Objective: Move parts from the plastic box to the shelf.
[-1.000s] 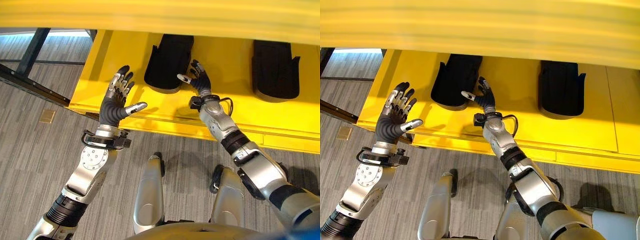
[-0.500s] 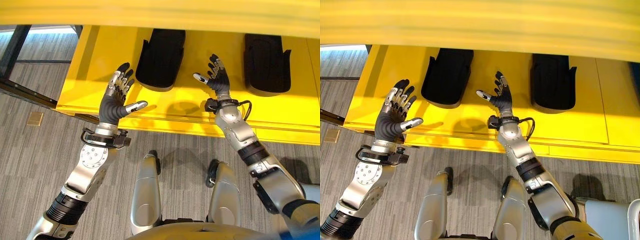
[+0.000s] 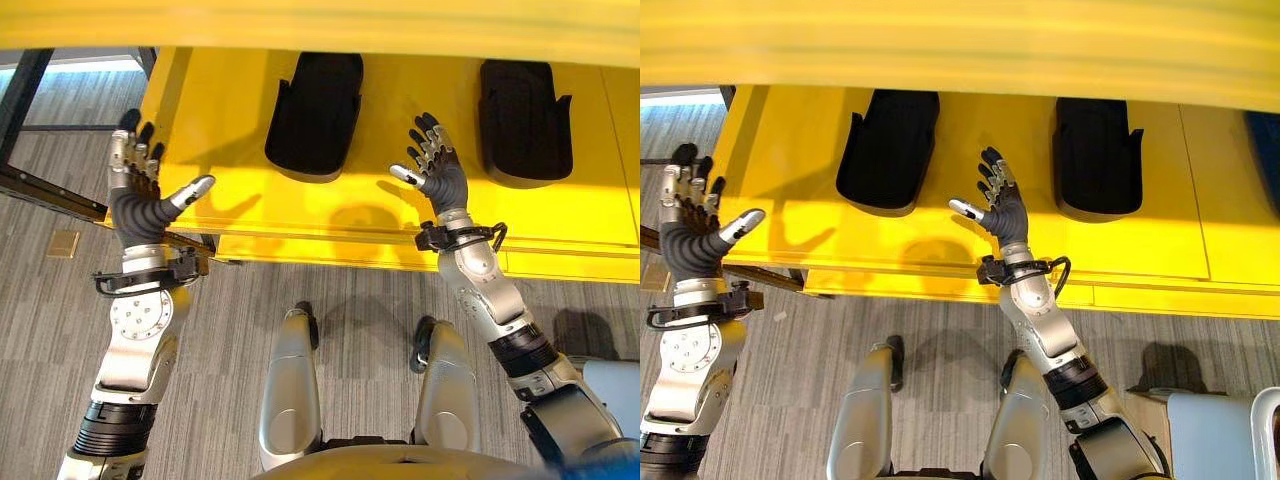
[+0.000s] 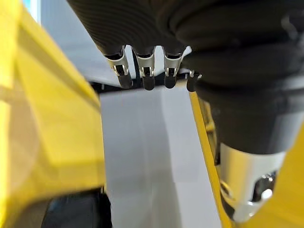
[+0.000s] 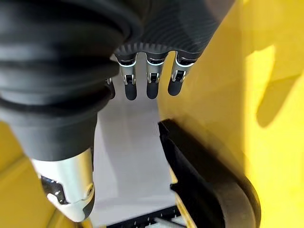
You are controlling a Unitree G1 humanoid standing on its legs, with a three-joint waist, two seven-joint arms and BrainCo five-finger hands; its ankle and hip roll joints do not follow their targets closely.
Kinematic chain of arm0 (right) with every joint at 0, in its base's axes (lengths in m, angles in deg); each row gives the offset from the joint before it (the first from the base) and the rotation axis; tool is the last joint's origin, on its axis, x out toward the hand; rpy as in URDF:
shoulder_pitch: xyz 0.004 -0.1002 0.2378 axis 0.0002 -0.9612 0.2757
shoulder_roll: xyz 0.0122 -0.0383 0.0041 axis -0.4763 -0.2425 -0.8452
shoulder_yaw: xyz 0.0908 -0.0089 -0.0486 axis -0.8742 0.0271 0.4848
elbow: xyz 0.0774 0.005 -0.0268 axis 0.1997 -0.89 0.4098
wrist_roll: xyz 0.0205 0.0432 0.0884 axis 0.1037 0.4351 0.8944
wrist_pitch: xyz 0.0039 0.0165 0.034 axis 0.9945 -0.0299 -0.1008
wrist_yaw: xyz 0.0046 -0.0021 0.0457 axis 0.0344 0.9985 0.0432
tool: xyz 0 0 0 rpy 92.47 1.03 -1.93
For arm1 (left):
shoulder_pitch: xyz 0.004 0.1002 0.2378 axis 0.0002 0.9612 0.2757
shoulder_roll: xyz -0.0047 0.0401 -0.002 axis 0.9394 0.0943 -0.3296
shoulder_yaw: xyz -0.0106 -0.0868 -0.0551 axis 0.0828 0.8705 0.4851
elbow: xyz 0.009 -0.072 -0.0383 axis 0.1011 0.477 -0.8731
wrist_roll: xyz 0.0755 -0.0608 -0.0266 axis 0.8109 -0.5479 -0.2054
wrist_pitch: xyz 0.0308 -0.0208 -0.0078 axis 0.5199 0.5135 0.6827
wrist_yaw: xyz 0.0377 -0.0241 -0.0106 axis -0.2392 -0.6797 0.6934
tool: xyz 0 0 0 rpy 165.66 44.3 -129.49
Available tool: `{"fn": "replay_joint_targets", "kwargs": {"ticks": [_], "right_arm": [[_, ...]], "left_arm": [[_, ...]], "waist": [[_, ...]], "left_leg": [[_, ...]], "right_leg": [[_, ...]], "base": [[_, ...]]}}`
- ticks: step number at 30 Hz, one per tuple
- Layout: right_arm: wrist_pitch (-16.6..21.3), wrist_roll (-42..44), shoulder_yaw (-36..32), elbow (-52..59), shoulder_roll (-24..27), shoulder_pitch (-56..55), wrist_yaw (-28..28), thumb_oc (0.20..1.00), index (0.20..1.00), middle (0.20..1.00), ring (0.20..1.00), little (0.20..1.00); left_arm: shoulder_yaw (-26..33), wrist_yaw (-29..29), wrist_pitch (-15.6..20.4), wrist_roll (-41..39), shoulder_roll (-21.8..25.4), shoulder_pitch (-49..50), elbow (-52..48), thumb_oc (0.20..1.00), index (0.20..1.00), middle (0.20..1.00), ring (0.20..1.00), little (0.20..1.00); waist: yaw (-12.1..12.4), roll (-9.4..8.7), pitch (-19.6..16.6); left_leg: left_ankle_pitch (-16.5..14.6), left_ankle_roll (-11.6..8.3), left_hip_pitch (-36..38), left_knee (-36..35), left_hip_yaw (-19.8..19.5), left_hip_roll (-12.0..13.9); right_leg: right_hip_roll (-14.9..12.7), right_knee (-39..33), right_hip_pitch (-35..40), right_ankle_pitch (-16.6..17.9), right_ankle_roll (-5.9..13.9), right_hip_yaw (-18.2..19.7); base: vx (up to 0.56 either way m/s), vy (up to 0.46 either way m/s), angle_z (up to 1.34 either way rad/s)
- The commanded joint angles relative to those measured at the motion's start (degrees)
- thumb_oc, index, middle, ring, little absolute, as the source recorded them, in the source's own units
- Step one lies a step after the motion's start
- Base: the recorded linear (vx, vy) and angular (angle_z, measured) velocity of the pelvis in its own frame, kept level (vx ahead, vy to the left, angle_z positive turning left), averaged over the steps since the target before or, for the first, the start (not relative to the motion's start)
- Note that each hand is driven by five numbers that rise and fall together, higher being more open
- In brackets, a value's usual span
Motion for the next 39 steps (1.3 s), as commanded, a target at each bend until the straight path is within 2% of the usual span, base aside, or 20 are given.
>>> {"fn": "replay_joint_targets", "kwargs": {"ticks": [1, 7, 18, 20, 29, 33, 39], "right_arm": [[4.54, 2.35, -1.05, 5.20, -0.40, 0.56, -2.17, 1.000, 1.000, 1.000, 1.000, 1.000], [4.86, 4.15, -1.05, 8.94, 0.77, -1.44, -4.24, 1.000, 1.000, 1.000, 1.000, 1.000], [5.67, 7.95, -0.39, 13.90, 1.77, -5.54, -8.08, 1.000, 1.000, 1.000, 1.000, 1.000], [5.66, 7.95, -0.42, 13.92, 1.78, -5.55, -8.07, 1.000, 1.000, 1.000, 1.000, 1.000], [6.84, 9.58, 0.38, 16.49, 3.15, -9.49, -9.57, 1.000, 1.000, 1.000, 1.000, 1.000], [7.19, 10.19, 0.66, 17.57, 3.74, -10.78, -9.72, 1.000, 1.000, 1.000, 1.000, 1.000], [7.32, 9.82, 0.65, 17.99, 3.84, -10.93, -9.37, 1.000, 1.000, 1.000, 1.000, 1.000]], "left_arm": [[2.28, -1.81, 3.54, 3.65, 1.14, -1.04, -1.28, 1.000, 1.000, 1.000, 1.000, 1.000], [0.45, -2.58, 2.47, 4.95, 1.10, -6.18, 6.02, 1.000, 1.000, 1.000, 1.000, 1.000], [-7.77, -1.12, -0.60, 3.56, 1.36, -18.46, 26.26, 1.000, 1.000, 1.000, 1.000, 1.000], [-7.81, -1.13, -0.58, 3.56, 1.36, -18.51, 26.32, 1.000, 1.000, 1.000, 1.000, 1.000], [-12.58, -2.88, -2.71, 3.54, 2.28, -30.19, 46.45, 1.000, 1.000, 1.000, 1.000, 1.000], [-13.78, -2.58, -2.77, 1.62, 2.33, -32.81, 50.35, 1.000, 1.000, 1.000, 1.000, 1.000], [-14.87, -2.06, -2.68, 1.61, 1.86, -33.18, 49.29, 1.000, 1.000, 1.000, 1.000, 1.000]], "waist": [[0.19, -0.75, -1.06], [-0.87, -1.65, -1.07], [-3.65, -3.26, -1.28], [-3.62, -3.26, -1.27], [-6.04, -3.97, -1.64], [-6.57, -4.28, -1.59], [-6.67, -4.38, -1.47]], "left_leg": [[1.45, 1.84, 0.44, -2.68, -0.95, 0.15], [1.66, 1.70, -0.03, -2.45, -0.63, 0.39], [1.72, 1.31, -0.51, -1.54, 0.21, 1.40], [1.72, 1.31, -0.51, -1.54, 0.22, 1.41], [1.61, 0.68, -0.63, -0.90, 0.71, 2.24], [1.54, 0.49, -0.70, -0.53, 0.86, 2.47], [1.47, 0.43, -0.65, -0.49, 0.91, 2.58]], "right_leg": [[-0.08, -3.97, 1.54, 2.36, 0.81, 2.10], [0.17, -3.98, 0.63, 2.82, 0.76, 2.75], [0.73, -4.11, -0.77, 3.72, 1.00, 4.28], [0.73, -4.11, -0.77, 3.72, 1.00, 4.29], [1.19, -4.07, -1.52, 3.76, 1.37, 4.98], [1.38, -4.00, -1.70, 3.69, 1.53, 5.15], [1.50, -3.96, -1.55, 3.63, 1.64, 5.15]], "base": [[0.00, 0.000, 0.00], [-0.02, 0.026, -0.08], [-0.01, 0.027, -0.14], [0.00, 0.015, -0.05], [0.01, 0.014, -0.04], [0.01, 0.000, -0.09], [0.00, 0.000, -0.02]]}}
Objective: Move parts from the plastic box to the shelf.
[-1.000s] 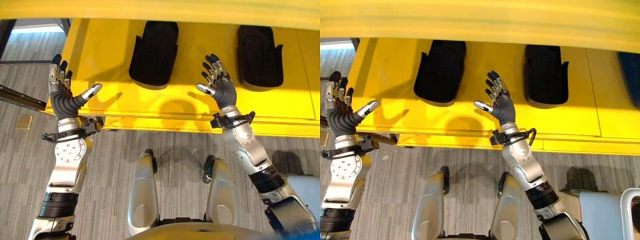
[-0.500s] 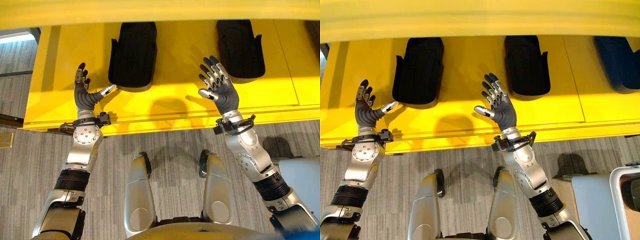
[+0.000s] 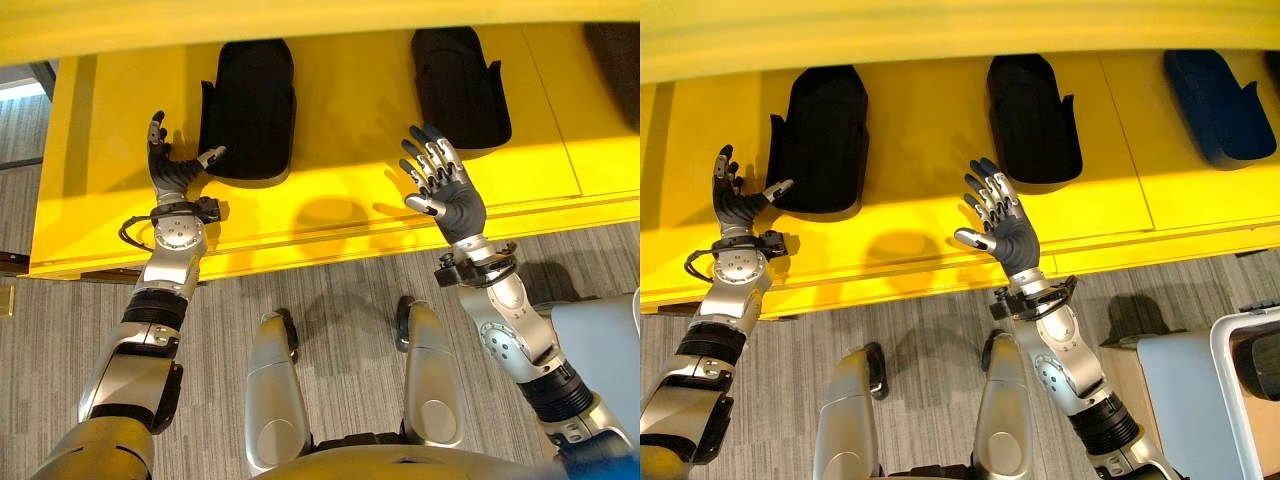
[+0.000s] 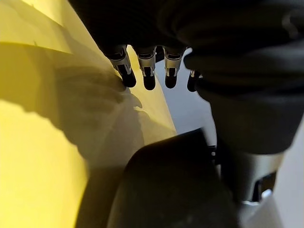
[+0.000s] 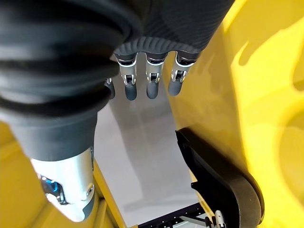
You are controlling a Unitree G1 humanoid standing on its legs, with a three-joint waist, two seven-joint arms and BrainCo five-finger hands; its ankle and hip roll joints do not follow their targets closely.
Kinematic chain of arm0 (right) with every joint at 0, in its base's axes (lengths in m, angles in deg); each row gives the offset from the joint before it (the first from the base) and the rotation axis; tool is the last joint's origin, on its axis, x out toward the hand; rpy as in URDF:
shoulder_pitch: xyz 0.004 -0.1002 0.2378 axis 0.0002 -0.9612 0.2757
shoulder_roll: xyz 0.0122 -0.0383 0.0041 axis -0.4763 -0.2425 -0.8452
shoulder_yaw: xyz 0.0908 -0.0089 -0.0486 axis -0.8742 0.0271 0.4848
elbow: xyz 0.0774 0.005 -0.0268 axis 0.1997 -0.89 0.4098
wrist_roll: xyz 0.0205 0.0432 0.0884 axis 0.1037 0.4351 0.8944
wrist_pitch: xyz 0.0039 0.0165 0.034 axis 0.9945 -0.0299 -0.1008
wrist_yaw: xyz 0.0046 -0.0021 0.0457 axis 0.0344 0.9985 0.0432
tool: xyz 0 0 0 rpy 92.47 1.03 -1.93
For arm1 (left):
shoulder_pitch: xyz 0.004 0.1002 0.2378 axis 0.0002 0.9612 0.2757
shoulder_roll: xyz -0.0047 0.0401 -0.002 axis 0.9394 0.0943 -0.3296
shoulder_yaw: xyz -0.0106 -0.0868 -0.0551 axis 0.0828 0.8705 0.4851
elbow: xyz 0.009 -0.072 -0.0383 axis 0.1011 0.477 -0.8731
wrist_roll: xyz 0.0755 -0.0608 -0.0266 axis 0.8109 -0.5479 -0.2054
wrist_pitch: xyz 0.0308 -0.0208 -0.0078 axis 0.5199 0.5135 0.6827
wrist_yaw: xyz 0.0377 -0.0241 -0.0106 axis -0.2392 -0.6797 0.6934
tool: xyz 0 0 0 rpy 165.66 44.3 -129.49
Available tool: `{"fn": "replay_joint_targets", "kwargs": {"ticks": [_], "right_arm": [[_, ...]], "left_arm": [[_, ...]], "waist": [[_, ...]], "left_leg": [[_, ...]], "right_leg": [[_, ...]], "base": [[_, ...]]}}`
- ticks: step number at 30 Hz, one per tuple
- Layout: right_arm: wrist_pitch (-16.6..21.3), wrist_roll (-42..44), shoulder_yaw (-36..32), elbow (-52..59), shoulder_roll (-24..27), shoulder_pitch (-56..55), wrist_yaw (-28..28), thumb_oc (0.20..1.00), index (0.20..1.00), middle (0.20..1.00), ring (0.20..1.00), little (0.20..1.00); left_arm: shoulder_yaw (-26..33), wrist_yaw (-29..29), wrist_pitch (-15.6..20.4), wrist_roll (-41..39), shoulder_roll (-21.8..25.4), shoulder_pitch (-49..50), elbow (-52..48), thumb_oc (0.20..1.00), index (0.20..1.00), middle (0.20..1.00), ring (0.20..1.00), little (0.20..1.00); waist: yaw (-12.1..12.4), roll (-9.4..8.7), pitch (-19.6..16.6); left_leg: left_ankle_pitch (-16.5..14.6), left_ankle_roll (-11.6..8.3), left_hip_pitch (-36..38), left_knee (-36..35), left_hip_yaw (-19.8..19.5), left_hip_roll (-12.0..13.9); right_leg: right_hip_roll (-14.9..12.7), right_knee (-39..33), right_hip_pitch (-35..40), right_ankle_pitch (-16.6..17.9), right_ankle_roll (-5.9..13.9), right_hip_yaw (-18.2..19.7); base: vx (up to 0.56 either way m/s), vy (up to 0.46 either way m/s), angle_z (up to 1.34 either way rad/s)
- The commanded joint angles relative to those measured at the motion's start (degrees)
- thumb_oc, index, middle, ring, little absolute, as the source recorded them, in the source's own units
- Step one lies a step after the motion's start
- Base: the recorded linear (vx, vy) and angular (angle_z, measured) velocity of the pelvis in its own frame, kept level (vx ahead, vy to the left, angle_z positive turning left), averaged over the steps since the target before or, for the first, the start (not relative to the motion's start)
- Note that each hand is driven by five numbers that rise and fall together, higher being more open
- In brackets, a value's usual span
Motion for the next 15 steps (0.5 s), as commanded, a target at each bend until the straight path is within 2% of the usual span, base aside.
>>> {"fn": "replay_joint_targets", "kwargs": {"ticks": [1, 15], "right_arm": [[4.01, 1.01, -0.56, 5.36, -1.23, -1.15, -0.84, 1.000, 1.000, 1.000, 1.000, 1.000], [3.63, 1.58, -0.12, 5.25, -2.22, -0.90, -1.23, 1.000, 1.000, 1.000, 1.000, 1.000]], "left_arm": [[-3.88, 1.68, 0.62, -2.11, 0.85, 0.04, -0.02, 1.000, 1.000, 1.000, 1.000, 1.000], [-8.24, 5.04, 0.93, -4.01, -6.57, 3.08, -5.26, 1.000, 1.000, 1.000, 1.000, 1.000]], "waist": [[-0.04, -1.52, -2.72], [-0.26, -1.42, -2.78]], "left_leg": [[5.03, 0.38, 0.01, -5.76, -2.56, -0.52], [4.87, 0.59, -0.02, -5.79, -2.58, -0.84]], "right_leg": [[-1.49, -4.09, 1.40, 2.26, 0.88, 0.40], [-1.57, -4.01, 1.42, 2.30, 0.78, 0.58]], "base": [[0.00, 0.000, 0.00], [0.00, 0.000, 0.00]]}}
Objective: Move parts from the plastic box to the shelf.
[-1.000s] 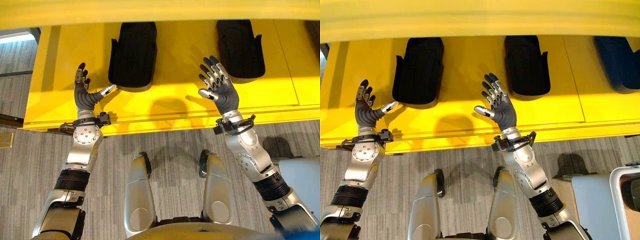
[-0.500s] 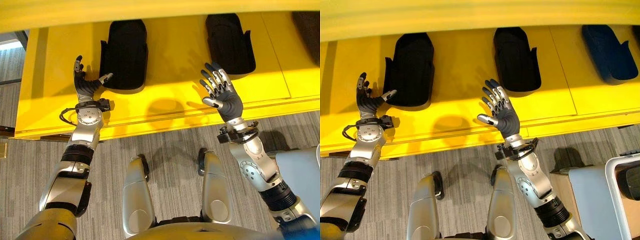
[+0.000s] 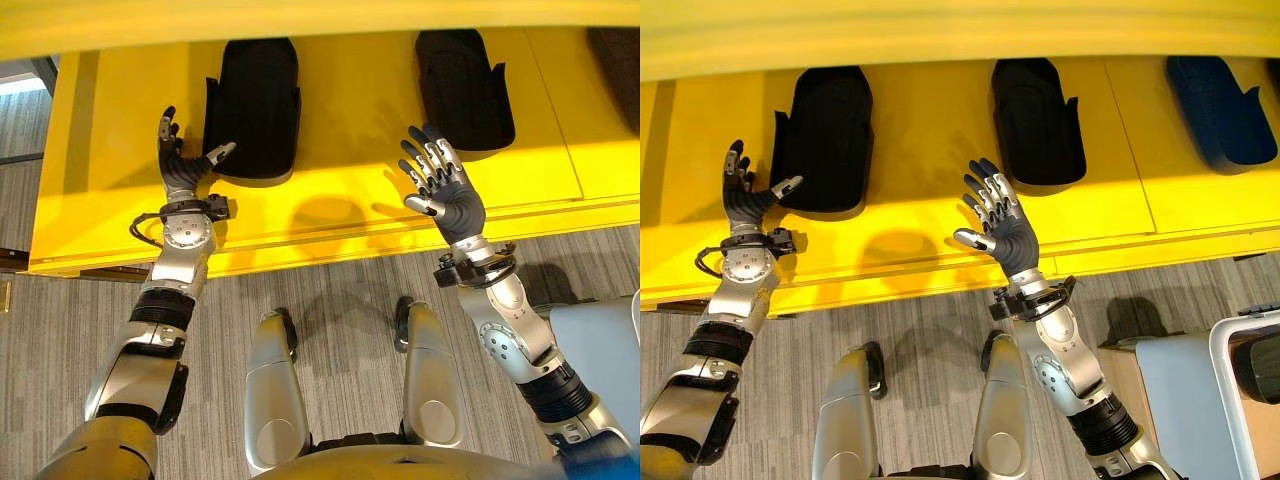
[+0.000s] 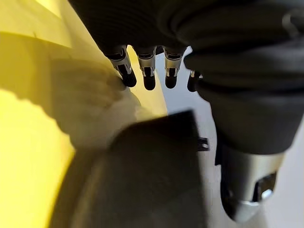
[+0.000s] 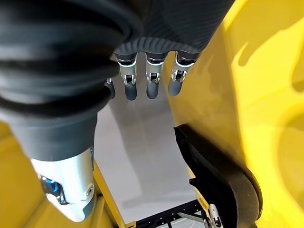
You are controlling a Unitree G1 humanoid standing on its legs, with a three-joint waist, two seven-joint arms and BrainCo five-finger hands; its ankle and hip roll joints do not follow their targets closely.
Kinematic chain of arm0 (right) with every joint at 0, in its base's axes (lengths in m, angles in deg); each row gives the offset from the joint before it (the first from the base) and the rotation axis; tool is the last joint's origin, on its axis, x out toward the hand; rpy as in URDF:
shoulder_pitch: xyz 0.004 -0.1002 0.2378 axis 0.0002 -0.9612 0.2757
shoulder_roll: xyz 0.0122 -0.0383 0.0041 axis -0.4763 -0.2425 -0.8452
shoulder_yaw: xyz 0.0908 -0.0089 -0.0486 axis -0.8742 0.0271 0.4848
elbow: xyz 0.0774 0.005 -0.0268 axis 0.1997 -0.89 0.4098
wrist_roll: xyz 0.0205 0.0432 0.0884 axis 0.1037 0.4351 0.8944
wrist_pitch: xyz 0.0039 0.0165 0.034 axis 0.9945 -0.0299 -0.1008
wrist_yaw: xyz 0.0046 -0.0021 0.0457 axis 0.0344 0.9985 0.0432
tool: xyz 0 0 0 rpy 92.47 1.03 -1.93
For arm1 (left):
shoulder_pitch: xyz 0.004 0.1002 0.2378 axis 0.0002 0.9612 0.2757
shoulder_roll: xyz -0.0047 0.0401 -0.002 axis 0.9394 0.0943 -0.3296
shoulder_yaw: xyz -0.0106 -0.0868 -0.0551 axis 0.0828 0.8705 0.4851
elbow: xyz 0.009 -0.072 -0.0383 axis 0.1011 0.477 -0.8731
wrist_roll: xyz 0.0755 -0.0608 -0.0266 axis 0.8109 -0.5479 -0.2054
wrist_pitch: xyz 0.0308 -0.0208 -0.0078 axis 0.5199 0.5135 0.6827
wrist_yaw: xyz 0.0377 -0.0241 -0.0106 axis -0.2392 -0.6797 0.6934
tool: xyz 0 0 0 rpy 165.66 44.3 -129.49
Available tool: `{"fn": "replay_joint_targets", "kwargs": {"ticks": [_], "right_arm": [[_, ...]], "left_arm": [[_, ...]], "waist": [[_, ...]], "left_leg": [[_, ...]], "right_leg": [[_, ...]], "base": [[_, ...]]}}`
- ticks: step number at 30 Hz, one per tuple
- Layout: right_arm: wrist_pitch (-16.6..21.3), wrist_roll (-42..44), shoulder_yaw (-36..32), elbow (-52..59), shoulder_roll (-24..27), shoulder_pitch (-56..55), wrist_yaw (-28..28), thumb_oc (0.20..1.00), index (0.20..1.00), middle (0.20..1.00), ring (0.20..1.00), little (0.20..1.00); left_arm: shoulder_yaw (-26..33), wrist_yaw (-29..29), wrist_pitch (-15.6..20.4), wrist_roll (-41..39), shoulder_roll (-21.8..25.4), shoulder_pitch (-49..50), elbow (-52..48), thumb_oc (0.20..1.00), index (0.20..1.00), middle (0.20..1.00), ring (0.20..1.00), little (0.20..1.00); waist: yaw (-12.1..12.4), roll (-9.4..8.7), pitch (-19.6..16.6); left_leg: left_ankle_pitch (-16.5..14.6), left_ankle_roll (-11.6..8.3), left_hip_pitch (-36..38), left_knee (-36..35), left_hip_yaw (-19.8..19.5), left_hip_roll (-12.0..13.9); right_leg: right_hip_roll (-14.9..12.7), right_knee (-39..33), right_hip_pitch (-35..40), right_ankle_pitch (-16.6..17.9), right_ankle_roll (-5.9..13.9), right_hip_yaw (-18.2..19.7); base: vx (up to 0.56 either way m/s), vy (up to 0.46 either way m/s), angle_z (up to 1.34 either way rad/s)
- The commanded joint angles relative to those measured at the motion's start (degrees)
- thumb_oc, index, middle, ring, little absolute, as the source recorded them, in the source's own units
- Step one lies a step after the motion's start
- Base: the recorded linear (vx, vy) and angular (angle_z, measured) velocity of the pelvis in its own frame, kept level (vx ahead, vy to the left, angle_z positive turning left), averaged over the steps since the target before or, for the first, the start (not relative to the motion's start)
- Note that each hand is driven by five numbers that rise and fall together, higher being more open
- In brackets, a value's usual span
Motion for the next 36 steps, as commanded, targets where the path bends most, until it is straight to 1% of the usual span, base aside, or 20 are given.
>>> {"fn": "replay_joint_targets", "kwargs": {"ticks": [1, 7, 15, 31, 36], "right_arm": [[3.47, 1.97, 0.01, 5.06, -1.77, -0.74, -1.21, 1.000, 1.000, 1.000, 1.000, 1.000], [3.29, 1.87, 0.16, 4.82, -2.01, 0.08, -0.69, 1.000, 1.000, 1.000, 1.000, 1.000], [3.21, 1.62, 0.50, 4.68, -2.39, 0.77, -0.31, 1.000, 1.000, 1.000, 1.000, 1.000], [2.84, 1.69, 0.85, 4.53, -2.24, 0.91, -0.41, 1.000, 1.000, 1.000, 1.000, 1.000], [2.94, 1.51, 0.52, 4.73, -2.13, 0.77, -0.36, 1.000, 1.000, 1.000, 1.000, 1.000]], "left_arm": [[-6.60, 4.61, 0.35, -1.94, -4.04, 2.95, -1.95, 1.000, 1.000, 1.000, 1.000, 1.000], [-8.07, 5.51, 0.34, -3.41, -6.28, 3.55, -3.63, 1.000, 1.000, 1.000, 1.000, 1.000], [-8.89, 6.15, 0.62, -3.64, -6.36, 4.20, -6.65, 1.000, 1.000, 1.000, 1.000, 1.000], [-7.90, 6.25, 1.00, -3.30, -5.71, 5.62, -9.38, 1.000, 1.000, 1.000, 1.000, 1.000], [-5.39, 5.15, 1.42, -2.72, -4.38, 6.73, -10.16, 1.000, 1.000, 1.000, 1.000, 1.000]], "waist": [[-0.60, -0.87, -2.66], [-0.64, -0.92, -2.72], [-0.57, -0.76, -2.83], [-0.47, -0.49, -3.10], [-0.17, -0.33, -3.19]], "left_leg": [[5.24, 0.25, 0.38, -6.57, -2.54, -0.64], [5.08, 0.36, 0.57, -6.52, -2.56, -0.63], [5.06, 0.44, 0.62, -6.55, -2.55, -0.61], [5.19, 0.46, 0.75, -6.72, -2.43, -0.74], [5.16, 0.47, 0.69, -6.77, -2.50, -0.71]], "right_leg": [[-1.34, -3.85, 1.26, 2.14, 0.48, 0.57], [-1.18, -3.70, 1.33, 1.97, 0.37, 0.48], [-1.16, -3.55, 1.29, 1.99, 0.32, 0.52], [-1.12, -3.77, 1.46, 2.23, 0.27, 0.51], [-1.12, -3.83, 1.69, 2.15, 0.22, 0.48]], "base": [[0.00, 0.000, 0.00], [0.00, 0.000, 0.00], [0.00, 0.000, 0.00], [0.00, 0.000, 0.00], [0.00, 0.000, 0.00]]}}
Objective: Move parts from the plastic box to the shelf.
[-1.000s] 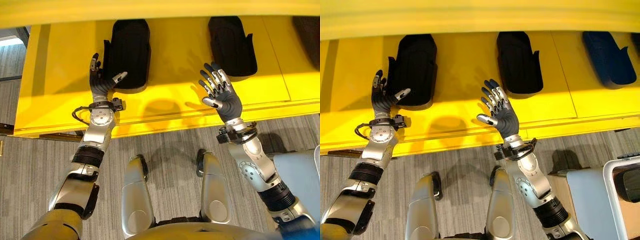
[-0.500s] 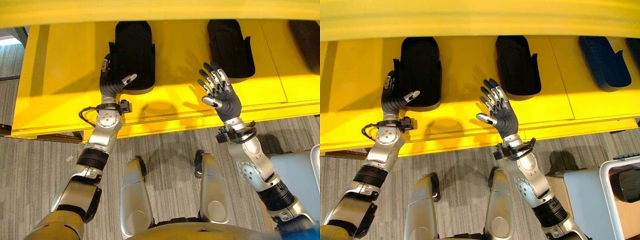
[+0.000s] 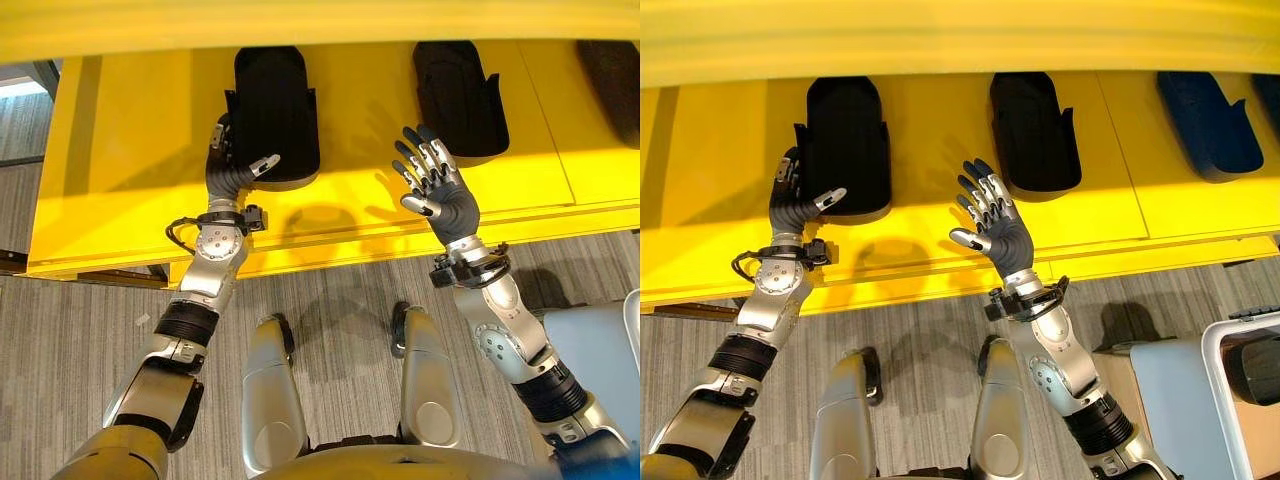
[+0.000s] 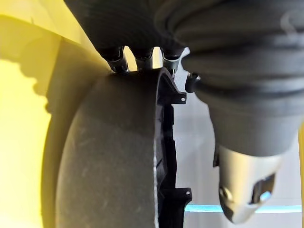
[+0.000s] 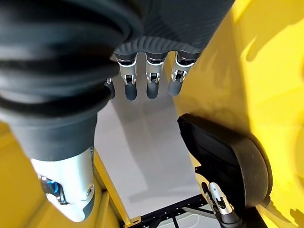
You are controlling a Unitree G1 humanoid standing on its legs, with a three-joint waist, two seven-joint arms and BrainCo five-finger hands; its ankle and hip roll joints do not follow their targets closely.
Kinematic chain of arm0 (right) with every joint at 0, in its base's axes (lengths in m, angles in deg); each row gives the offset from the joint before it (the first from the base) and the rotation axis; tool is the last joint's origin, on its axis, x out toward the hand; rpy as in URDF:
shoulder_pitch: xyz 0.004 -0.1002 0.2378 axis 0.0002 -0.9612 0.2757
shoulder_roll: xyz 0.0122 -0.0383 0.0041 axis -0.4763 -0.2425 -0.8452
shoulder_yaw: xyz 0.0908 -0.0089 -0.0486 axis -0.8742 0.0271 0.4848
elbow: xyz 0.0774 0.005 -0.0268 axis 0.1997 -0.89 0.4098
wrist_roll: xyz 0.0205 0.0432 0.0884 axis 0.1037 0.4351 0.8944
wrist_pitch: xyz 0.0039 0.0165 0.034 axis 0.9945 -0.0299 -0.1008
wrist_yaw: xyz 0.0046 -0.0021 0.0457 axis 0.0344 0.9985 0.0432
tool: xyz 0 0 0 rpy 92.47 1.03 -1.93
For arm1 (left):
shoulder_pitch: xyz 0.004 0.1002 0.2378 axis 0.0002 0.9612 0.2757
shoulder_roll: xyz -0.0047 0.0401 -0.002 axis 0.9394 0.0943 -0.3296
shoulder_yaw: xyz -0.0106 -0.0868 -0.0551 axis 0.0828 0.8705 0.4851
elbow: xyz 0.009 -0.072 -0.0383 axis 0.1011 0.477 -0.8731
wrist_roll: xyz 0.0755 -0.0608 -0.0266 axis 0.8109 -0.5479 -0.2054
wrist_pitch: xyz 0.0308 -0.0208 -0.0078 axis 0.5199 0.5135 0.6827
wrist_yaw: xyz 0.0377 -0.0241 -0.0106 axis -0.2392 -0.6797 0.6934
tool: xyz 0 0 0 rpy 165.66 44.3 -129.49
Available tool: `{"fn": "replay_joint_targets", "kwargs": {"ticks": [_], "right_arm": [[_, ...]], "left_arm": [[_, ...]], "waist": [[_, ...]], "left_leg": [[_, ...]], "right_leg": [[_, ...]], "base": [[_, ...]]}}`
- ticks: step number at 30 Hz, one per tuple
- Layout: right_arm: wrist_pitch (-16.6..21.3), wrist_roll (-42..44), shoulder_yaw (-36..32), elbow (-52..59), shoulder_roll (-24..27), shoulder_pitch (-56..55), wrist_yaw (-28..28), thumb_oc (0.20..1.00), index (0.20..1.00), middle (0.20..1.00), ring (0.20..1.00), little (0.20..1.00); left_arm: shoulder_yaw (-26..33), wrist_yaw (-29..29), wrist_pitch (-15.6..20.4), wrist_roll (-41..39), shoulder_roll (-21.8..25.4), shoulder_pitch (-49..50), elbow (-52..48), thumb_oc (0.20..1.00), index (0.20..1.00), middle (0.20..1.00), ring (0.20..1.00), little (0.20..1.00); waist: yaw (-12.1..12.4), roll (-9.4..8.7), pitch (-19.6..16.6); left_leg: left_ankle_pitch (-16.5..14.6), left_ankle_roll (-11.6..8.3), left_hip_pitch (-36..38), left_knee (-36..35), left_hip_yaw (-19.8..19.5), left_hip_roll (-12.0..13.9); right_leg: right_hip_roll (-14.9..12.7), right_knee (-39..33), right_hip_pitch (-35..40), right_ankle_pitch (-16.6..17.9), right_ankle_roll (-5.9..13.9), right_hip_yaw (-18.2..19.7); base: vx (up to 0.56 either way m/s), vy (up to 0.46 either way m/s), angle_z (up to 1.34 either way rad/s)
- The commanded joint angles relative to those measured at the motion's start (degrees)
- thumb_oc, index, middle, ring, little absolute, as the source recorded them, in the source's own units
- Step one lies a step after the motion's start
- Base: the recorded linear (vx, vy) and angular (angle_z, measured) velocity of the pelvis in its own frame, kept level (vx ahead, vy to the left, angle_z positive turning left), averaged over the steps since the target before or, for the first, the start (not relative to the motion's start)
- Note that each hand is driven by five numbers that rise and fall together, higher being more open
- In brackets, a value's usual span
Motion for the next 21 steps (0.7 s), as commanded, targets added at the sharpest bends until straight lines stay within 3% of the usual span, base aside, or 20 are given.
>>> {"fn": "replay_joint_targets", "kwargs": {"ticks": [1, 21], "right_arm": [[2.97, 0.03, -0.61, 4.74, -1.56, 0.27, -0.42, 1.000, 1.000, 1.000, 1.000, 1.000], [2.87, -0.06, -3.60, 6.01, -0.12, 0.99, -1.21, 1.000, 1.000, 1.000, 1.000, 1.000]], "left_arm": [[-1.44, 0.66, 0.75, -0.02, -1.17, 3.11, -2.79, 1.000, 1.000, 1.000, 1.000, 1.000], [17.25, -3.63, 4.95, 5.51, 8.17, 15.82, -21.39, 1.000, 1.000, 1.000, 1.000, 1.000]], "waist": [[-0.09, 0.62, -1.72], [1.99, 1.95, -2.16]], "left_leg": [[5.29, 0.35, 0.49, -6.72, -2.84, -0.61], [5.19, 0.29, 0.85, -7.12, -2.72, -0.95]], "right_leg": [[-1.04, -3.65, 1.66, 2.04, 0.14, 0.21], [-1.35, -3.65, 2.13, 1.92, 0.02, 0.25]], "base": [[0.00, 0.000, 0.00], [0.00, 0.000, 0.00]]}}
